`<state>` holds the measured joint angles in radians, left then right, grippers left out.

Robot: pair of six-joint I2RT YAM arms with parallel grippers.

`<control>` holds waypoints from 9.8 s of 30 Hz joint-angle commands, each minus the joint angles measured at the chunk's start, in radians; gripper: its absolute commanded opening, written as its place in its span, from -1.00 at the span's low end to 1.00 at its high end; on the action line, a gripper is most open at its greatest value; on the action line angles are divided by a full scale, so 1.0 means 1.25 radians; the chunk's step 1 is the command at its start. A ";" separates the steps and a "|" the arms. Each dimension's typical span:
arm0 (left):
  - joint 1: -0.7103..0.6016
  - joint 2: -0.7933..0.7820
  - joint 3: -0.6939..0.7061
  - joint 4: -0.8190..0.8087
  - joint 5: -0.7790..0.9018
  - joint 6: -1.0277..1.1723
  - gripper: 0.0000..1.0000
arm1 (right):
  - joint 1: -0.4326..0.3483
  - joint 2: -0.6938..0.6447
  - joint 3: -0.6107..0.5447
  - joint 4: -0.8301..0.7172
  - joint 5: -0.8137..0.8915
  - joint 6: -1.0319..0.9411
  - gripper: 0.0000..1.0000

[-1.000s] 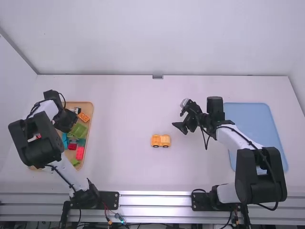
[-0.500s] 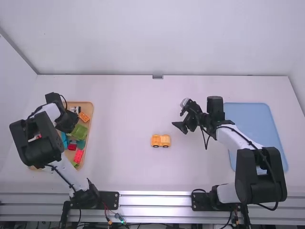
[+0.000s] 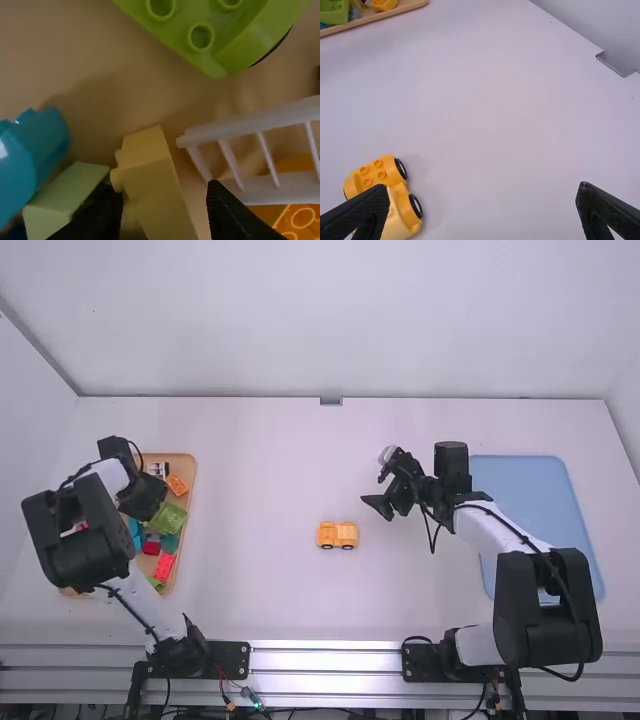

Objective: Assemble lego blocks to make yellow taxi

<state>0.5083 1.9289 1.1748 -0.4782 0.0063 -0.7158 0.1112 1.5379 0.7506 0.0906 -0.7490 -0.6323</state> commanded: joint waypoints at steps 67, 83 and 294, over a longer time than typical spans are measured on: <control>-0.015 -0.070 0.144 -0.148 -0.076 0.104 -0.96 | 0.000 -0.005 0.003 0.128 -0.011 0.299 0.97; -0.435 -0.453 -0.105 0.130 0.113 0.836 -0.97 | 0.028 -0.005 0.081 0.214 -0.157 0.635 0.97; -0.682 -0.074 -0.218 0.077 0.132 1.429 -0.97 | 0.063 -0.007 0.368 -0.564 -0.133 -0.128 0.98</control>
<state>-0.3450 1.8172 0.9295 -0.3573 0.2810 1.0916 0.1898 1.5379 1.1847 -0.6098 -0.9092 -0.7918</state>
